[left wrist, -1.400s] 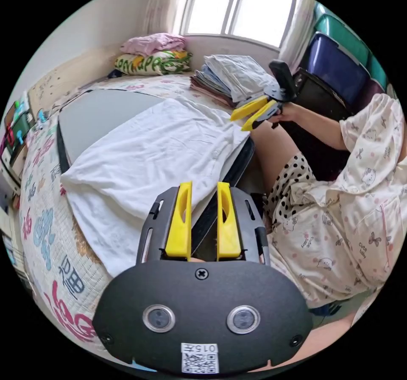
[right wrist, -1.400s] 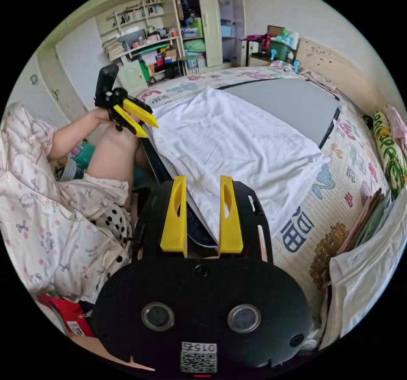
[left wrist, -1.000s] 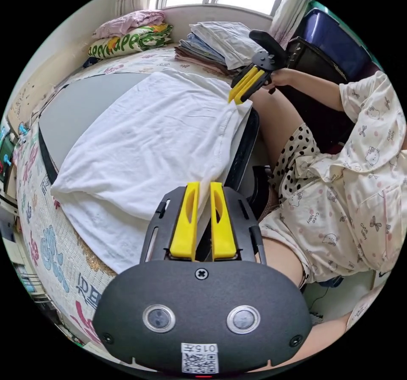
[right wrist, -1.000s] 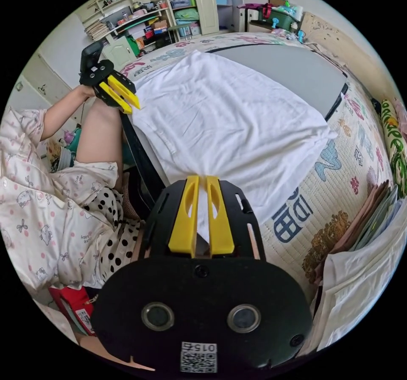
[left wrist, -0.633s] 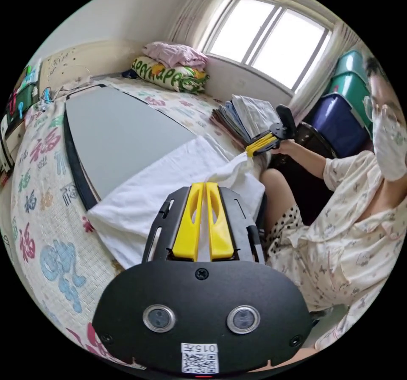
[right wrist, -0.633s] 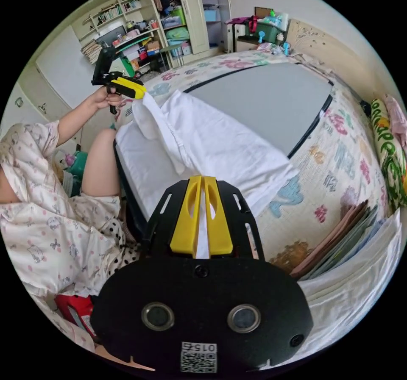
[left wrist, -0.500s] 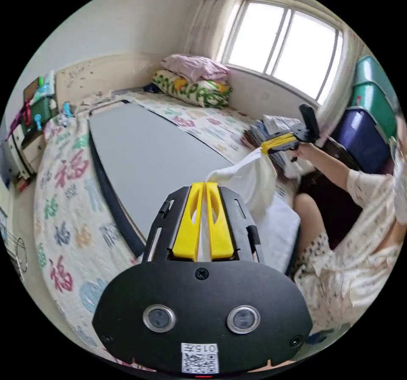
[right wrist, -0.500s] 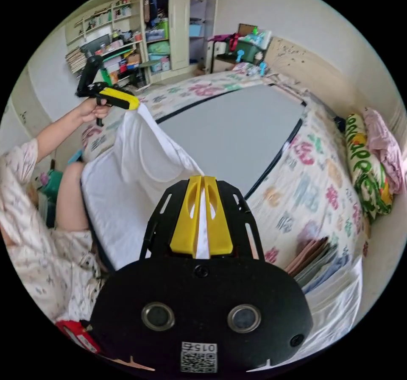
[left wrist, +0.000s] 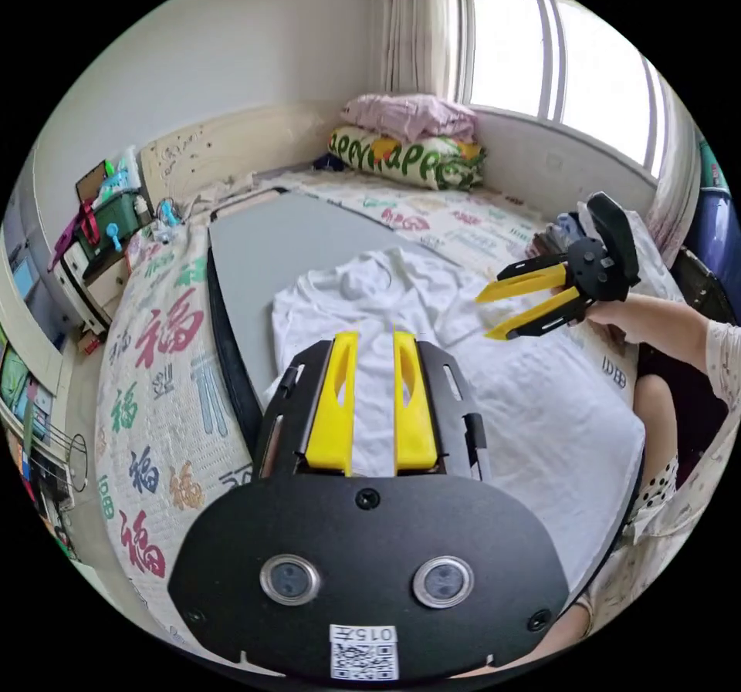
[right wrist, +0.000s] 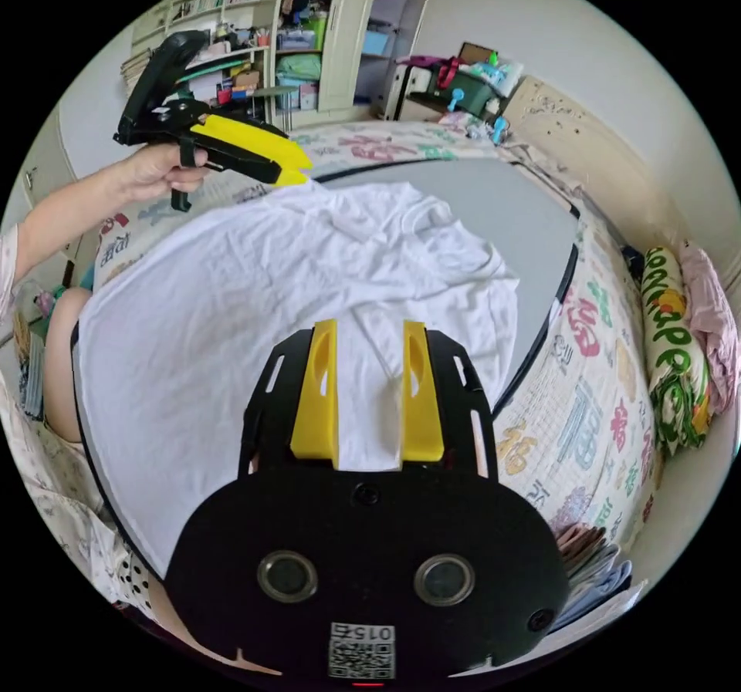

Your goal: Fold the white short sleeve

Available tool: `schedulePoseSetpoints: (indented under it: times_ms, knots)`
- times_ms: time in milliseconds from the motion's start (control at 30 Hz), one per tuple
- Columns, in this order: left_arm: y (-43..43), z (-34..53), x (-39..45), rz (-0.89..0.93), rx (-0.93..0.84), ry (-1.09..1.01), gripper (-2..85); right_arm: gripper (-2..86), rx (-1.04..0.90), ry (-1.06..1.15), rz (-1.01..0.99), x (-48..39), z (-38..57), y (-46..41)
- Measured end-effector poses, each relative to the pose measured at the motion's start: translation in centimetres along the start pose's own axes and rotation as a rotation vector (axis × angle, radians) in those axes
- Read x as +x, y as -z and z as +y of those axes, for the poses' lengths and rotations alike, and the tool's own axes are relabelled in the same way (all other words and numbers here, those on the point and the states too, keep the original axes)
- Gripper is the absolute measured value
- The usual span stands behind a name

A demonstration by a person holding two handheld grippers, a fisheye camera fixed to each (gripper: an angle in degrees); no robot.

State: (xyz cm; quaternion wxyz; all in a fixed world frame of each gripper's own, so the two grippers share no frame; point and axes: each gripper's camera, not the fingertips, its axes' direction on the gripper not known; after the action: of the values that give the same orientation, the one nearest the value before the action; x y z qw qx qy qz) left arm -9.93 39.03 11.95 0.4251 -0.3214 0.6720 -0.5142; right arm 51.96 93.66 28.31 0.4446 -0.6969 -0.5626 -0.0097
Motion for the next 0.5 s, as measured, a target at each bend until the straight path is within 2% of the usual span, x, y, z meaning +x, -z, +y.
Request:
schedulePoseSetpoints:
  times_ms: [167,300,433,500]
  knots:
    - [-3.6,-0.8,-1.3,-0.101,-0.106,-0.019,11.8,12.2,-0.061,0.000,-0.040,1.8,-0.2,-2.4]
    - [-4.5,-1.8,-1.4,-0.213,-0.037,-0.074,12.3,11.4,0.012,-0.020,-0.022,2.7,-0.5,-2.1]
    - [-7.9,-2.2,-2.9,-0.082,-0.211,-0.073,12.6,10.2,-0.055,0.021,0.004,2.7,-0.6,-4.3]
    - [-8.2,-1.8,-3.2,-0.061,-0.193,-0.061,11.5,8.1,-0.042,0.021,0.004,3.0,-0.4,-4.5]
